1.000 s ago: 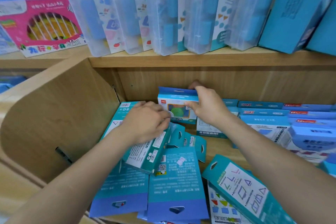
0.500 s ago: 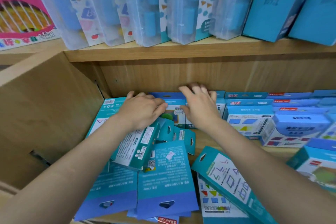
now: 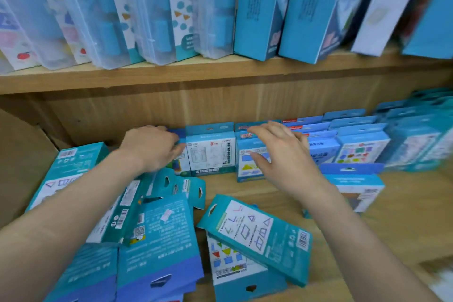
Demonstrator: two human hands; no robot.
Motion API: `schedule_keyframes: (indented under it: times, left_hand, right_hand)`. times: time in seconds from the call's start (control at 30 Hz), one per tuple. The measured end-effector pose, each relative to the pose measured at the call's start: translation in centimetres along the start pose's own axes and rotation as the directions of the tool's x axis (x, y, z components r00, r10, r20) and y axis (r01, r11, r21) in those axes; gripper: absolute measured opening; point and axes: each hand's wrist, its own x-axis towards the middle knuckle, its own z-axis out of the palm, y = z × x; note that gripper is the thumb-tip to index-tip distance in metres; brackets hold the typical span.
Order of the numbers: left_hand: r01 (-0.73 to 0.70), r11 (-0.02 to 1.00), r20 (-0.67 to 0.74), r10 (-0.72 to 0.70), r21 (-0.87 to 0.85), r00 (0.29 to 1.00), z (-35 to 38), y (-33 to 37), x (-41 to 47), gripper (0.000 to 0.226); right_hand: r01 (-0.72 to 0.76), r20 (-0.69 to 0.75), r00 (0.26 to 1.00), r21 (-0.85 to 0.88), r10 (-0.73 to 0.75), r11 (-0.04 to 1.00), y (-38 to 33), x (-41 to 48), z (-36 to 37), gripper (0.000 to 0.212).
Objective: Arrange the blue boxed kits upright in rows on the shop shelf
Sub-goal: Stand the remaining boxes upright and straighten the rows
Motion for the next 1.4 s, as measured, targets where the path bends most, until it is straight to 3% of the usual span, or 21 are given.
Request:
schedule_keyframes:
  times: [0.13,0.23,0.37,0.4,0.47,0.53,0.63,0.73,0.9,1.03,1.2,1.3,1.4]
  left_hand:
    - [-0.21,0.973,-0.293,0.174,-0.093,0.94,-1.6,5.7,0.1,0.03]
    - [-0.421,0.886,-0.344,0.34,-0.196,0.875,-2.4,10.4,-0.2,0.031]
    - [-0.555,0.79,-0.34,0.463,-0.261,0.818,-2.7,15.7,-0.7,0.041]
    - [-0.568,0.773,-0.327,0.479,-0.282,0.815,-2.6,16.8,-0.8,0.045]
    - [-0.58,0.738,-0.29,0.503,-0.345,0.814,-2.2,18.9,-1.0,0.051]
    - [-0.569,0.712,-0.247,0.514,-0.411,0.822,-1.8,20.7,-1.4,0.059]
    - [-0.495,0.654,-0.191,0.481,-0.572,0.856,-1.5,22.4,-1.9,0.062]
    - [-0.405,0.574,-0.207,0.379,-0.712,0.902,-1.6,22.8,-1.8,0.046]
    - [-0.334,0.65,-0.189,0.285,-0.683,0.94,-1.3,20.4,-1.8,0.038]
    - [-0.276,0.721,-0.169,0.218,-0.636,0.961,-0.8,17.3,-2.3,0.041]
    - [-0.215,0.871,-0.117,0.182,-0.442,0.976,0.2,13.0,-3.8,0.04]
    - [-0.293,0.879,-0.016,0.31,-0.376,0.951,0.0,11.6,-6.0,0.044]
    - [-0.429,0.848,0.124,0.483,-0.31,0.867,0.8,12.7,-7.8,0.08]
  right_hand:
    - [-0.125,-0.053,0.991,-0.045,0.123,0.991,3.1,-3.2,-2.7,0.054]
    - [-0.256,-0.089,0.964,-0.047,0.251,0.966,6.2,-6.2,-4.1,0.059]
    - [-0.392,-0.038,0.918,0.039,0.394,0.919,10.4,-9.6,-4.4,0.081]
    - [-0.422,-0.017,0.902,0.179,0.431,0.889,11.0,-10.0,-4.2,0.086]
    - [-0.438,0.056,0.873,0.525,0.484,0.73,11.7,-10.4,-3.8,0.092]
    - [-0.412,0.105,0.868,0.7,0.485,0.584,11.9,-10.6,-3.3,0.09]
    - [-0.422,0.064,0.852,0.67,0.519,0.61,12.3,-10.8,-2.9,0.071]
    - [-0.456,0.054,0.854,0.558,0.518,0.693,13.1,-10.6,-3.1,0.051]
    - [-0.433,0.112,0.889,0.52,0.444,0.736,12.0,-9.3,-2.2,0.037]
    - [-0.369,0.112,0.926,0.475,0.361,0.799,10.0,-7.5,-0.8,0.042]
    - [-0.316,0.151,0.949,0.428,0.278,0.847,8.4,-6.0,0.1,0.044]
    - [-0.309,0.126,0.951,0.436,0.283,0.845,8.3,-5.6,0.2,0.045]
    - [-0.299,0.105,0.952,0.503,0.286,0.811,8.0,-5.7,0.5,0.045]
